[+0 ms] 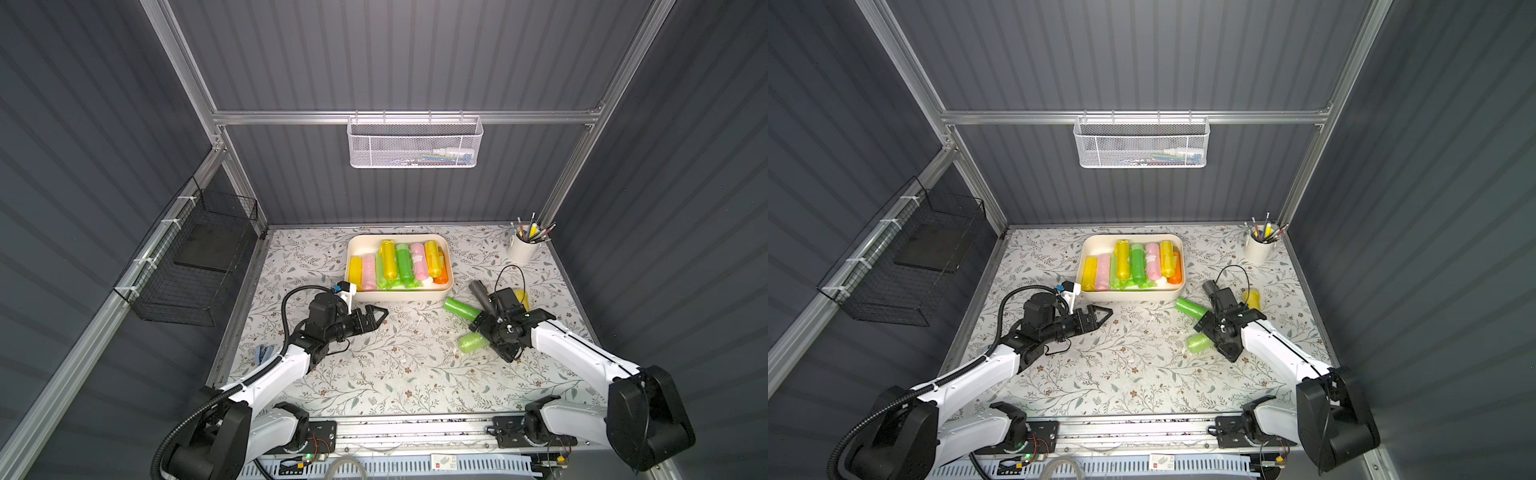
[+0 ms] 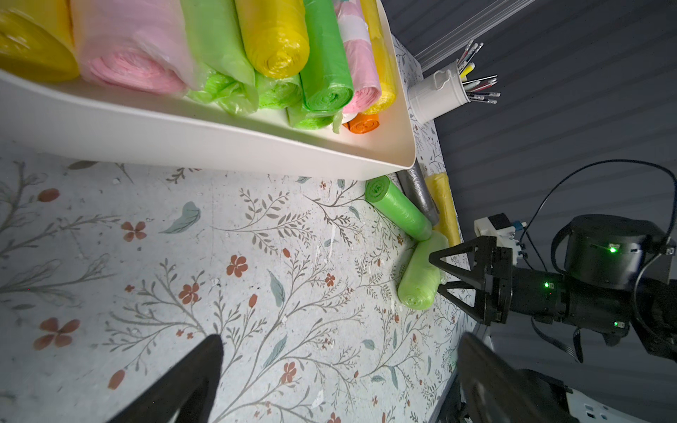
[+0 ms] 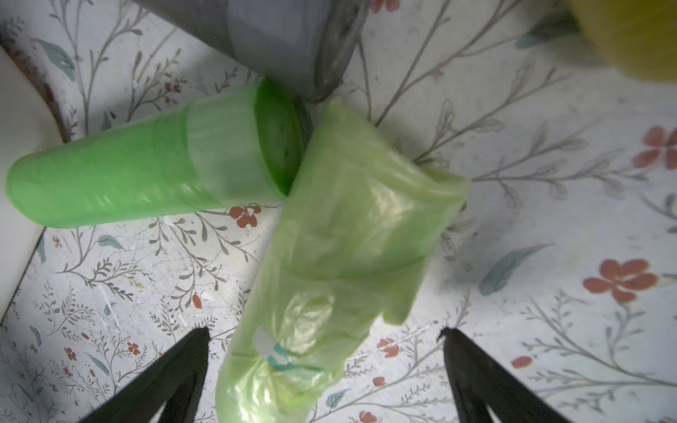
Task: Put the roll of trash bags into the storage box
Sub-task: Pick up the roll of trash bags from the center of the board.
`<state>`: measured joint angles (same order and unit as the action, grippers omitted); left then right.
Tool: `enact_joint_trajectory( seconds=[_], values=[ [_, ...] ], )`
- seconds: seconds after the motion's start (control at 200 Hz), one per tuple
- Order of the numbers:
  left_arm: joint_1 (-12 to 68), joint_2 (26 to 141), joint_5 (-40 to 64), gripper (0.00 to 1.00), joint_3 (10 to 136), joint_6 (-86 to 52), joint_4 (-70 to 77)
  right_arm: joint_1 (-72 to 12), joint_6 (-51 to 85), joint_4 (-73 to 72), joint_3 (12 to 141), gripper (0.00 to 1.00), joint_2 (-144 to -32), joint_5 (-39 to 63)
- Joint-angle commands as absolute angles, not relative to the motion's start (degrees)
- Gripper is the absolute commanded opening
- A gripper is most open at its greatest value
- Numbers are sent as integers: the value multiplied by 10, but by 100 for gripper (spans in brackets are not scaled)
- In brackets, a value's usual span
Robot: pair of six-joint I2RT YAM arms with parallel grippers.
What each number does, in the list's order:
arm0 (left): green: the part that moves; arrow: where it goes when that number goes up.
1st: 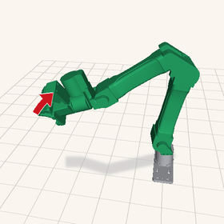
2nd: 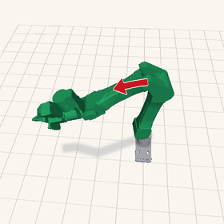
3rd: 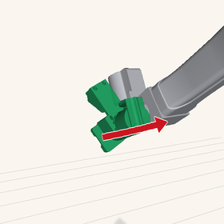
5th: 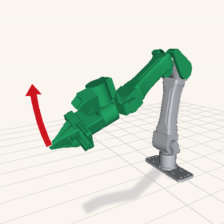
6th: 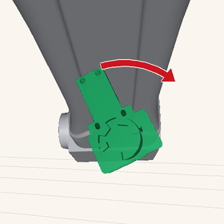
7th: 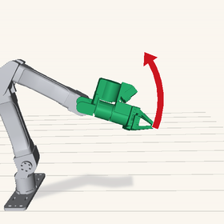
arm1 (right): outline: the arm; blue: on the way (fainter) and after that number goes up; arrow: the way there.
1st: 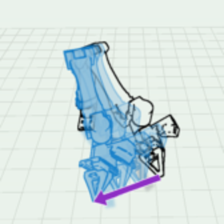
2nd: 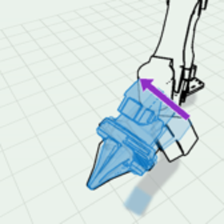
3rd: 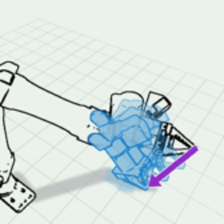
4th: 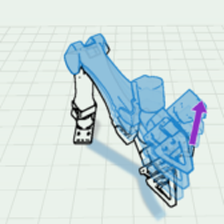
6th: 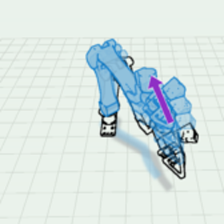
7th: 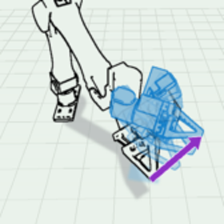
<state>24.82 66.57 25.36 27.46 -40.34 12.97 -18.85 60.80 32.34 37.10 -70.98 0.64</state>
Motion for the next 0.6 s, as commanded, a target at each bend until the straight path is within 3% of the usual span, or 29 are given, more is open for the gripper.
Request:
enact_joint_trajectory(
  seconds=[0.0,0.335,0.595],
  values=[
    [250,665,270,100,265,-397,148,-191,652,320,352,99,-707,-14],
    [250,679,330,100,257,-405,206,-190,653,308,338,92,-721,-8],
    [250,674,333,100,255,-406,209,-191,637,304,349,79,-745,-7]
  ],
)
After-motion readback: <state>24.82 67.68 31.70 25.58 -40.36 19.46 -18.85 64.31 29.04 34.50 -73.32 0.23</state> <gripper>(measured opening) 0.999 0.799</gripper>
